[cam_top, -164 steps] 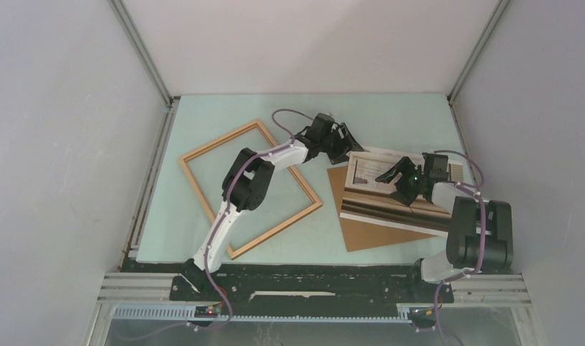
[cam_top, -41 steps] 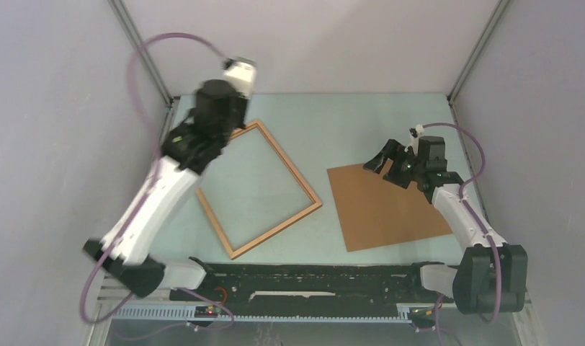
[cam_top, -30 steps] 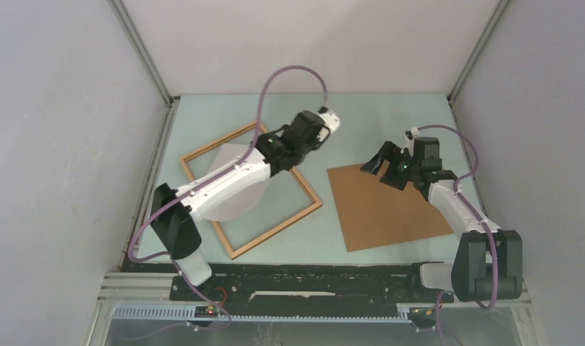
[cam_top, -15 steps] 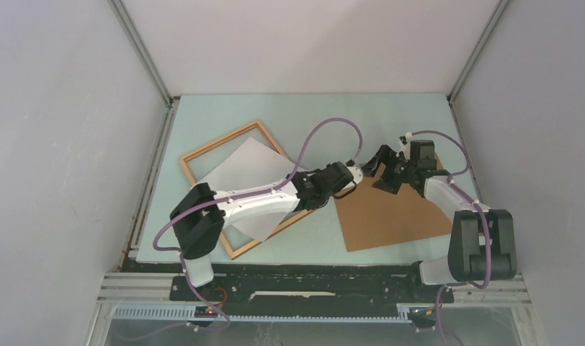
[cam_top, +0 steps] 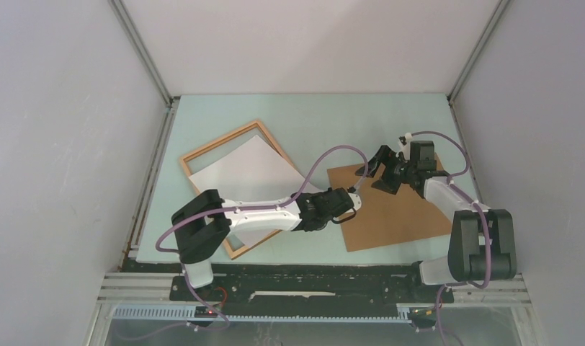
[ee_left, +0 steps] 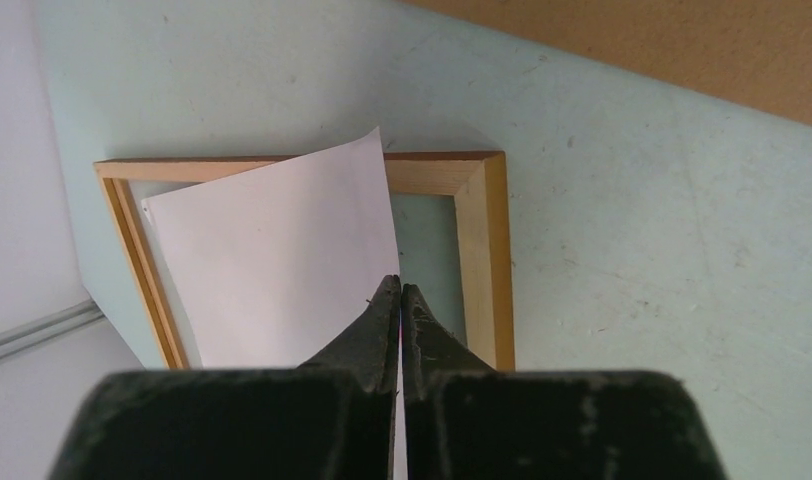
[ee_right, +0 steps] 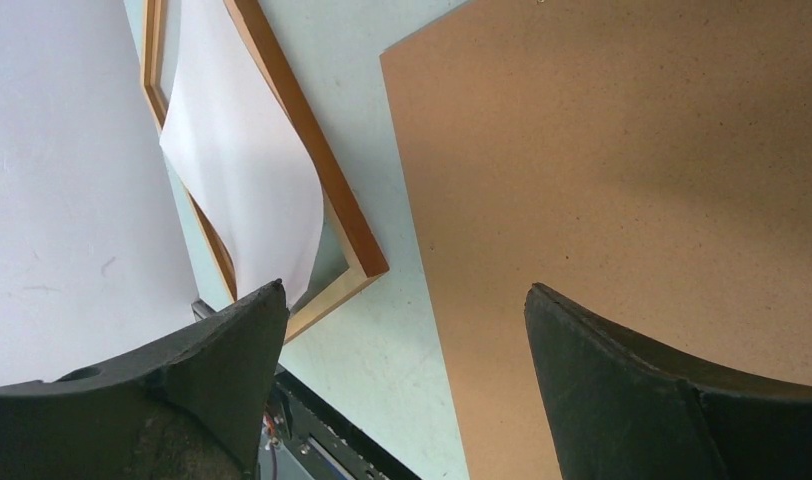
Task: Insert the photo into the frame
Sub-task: Turn over the photo from the photo frame.
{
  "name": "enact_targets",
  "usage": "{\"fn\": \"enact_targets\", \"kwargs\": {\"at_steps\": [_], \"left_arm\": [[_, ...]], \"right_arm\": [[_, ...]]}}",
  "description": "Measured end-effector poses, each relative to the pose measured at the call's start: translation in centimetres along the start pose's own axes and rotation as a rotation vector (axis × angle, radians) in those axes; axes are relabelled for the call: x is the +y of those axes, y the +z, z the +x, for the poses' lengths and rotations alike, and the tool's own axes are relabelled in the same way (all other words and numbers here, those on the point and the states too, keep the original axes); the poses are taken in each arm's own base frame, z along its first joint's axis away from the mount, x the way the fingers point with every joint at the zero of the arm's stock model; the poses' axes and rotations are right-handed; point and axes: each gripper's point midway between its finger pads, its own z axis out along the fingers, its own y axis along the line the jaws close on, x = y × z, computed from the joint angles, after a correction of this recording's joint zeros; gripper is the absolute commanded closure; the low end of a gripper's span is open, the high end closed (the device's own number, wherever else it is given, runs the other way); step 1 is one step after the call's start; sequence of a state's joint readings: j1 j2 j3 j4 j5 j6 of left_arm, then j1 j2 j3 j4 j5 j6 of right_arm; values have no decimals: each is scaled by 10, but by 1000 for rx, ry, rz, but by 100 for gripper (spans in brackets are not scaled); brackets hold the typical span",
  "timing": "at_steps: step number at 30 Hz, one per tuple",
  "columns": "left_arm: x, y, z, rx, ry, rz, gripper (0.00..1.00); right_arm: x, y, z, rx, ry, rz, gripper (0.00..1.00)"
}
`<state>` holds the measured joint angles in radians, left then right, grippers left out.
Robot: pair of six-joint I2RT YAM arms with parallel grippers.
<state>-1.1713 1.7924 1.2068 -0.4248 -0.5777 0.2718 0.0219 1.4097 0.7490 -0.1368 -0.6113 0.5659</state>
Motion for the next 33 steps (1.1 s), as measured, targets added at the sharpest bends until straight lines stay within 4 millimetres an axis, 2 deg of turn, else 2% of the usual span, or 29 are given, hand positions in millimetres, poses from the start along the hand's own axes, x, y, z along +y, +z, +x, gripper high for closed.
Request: {"fn": "enact_targets", "kwargs": {"at_steps": [8, 14, 27, 33], "left_arm": [[14, 7, 8, 9, -4, -45, 100], [18, 15, 23, 35, 38, -68, 100], [22, 16, 17, 14, 97, -73, 100], [14, 15, 18, 10, 117, -65, 100]], "right_arm": [[2, -2, -1, -8, -6, -4, 5], [3, -4, -1, -12, -8, -7, 5], [2, -5, -3, -20, -6, -6, 5], [2, -5, -3, -20, -6, -7, 5]]}}
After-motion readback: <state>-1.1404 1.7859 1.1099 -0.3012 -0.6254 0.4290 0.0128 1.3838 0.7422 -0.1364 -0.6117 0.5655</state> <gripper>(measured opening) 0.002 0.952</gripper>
